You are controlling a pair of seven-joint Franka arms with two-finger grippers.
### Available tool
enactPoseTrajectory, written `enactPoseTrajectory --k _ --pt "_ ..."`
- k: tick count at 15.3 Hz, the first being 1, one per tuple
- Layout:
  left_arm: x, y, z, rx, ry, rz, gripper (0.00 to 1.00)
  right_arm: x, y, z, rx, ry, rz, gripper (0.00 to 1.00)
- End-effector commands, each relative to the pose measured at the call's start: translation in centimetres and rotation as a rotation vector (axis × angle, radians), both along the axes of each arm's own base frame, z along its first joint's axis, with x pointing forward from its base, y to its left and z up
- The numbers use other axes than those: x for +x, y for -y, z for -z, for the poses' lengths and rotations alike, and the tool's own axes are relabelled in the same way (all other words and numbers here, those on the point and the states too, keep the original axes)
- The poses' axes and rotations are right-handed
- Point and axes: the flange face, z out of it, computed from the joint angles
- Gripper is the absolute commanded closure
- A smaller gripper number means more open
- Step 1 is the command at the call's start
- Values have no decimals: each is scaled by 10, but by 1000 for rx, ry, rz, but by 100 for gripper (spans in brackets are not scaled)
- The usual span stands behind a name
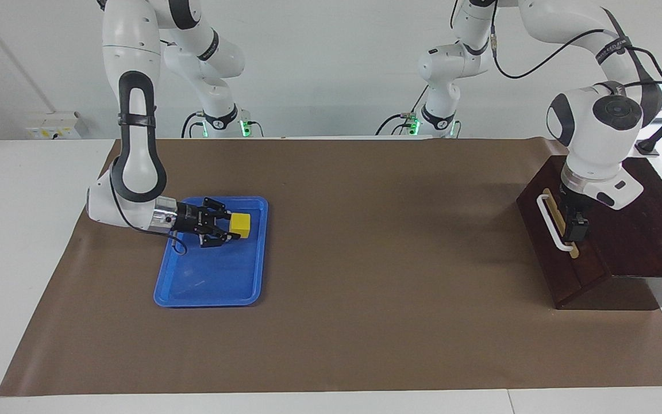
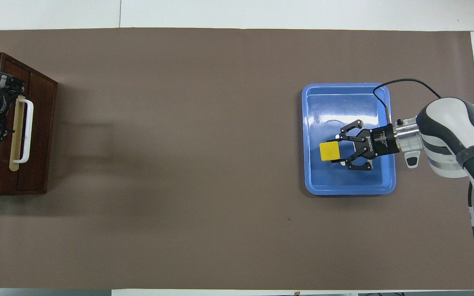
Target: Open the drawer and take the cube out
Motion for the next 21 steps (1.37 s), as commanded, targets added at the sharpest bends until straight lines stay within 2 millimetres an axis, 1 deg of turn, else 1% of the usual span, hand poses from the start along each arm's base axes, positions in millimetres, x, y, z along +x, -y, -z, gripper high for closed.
enactPoseTrajectory --k 1,3,6,7,8,9,10,11,12,13,14,15,16,18,19,20,21 --pt "-19 29 -48 -55 -60 151 0 -15 -6 2 -3 38 13 100" --pt "-37 36 -72 -115 -107 339 0 -19 -14 8 -24 44 6 100" --pt "-63 45 -95 -194 -247 607 0 -22 -17 10 -30 41 3 100" --pt "-71 56 -100 -220 -281 727 0 -21 -18 10 -32 43 2 100" --pt "-75 59 -103 -226 -301 801 0 -21 -18 11 -35 47 2 100" --pt "-75 64 -100 -227 -315 859 0 -22 -18 11 -37 48 3 100" --pt "-75 65 -99 -229 -324 883 0 -22 -23 11 -37 49 -8 100" --pt "-74 68 -94 -235 -336 891 0 -22 -24 11 -37 49 -10 99" --pt "-74 73 -89 -245 -358 900 0 -22 -24 11 -39 49 -9 89" --pt "-71 77 -79 -257 -388 907 0 -22 -25 11 -40 50 -10 59" --pt "-69 85 -84 -254 -384 926 0 -21 -24 11 -45 54 -6 2" --pt "-68 86 -84 -259 -393 927 0 -21 -24 11 -47 55 -6 0" --pt "-68 79 -84 -266 -403 920 0 -21 -24 11 -47 55 -6 0" --pt "-64 79 -85 -264 -397 944 0 -20 -23 10 -47 56 -6 0" --pt "-64 77 -83 -271 -413 942 0 -18 -23 8 -48 55 -2 0" --pt "-66 75 -85 -274 -418 954 0 -16 -23 6 -46 52 1 0" --pt "-67 79 -89 -270 -412 978 0 -10 -22 -1 -47 47 11 0"
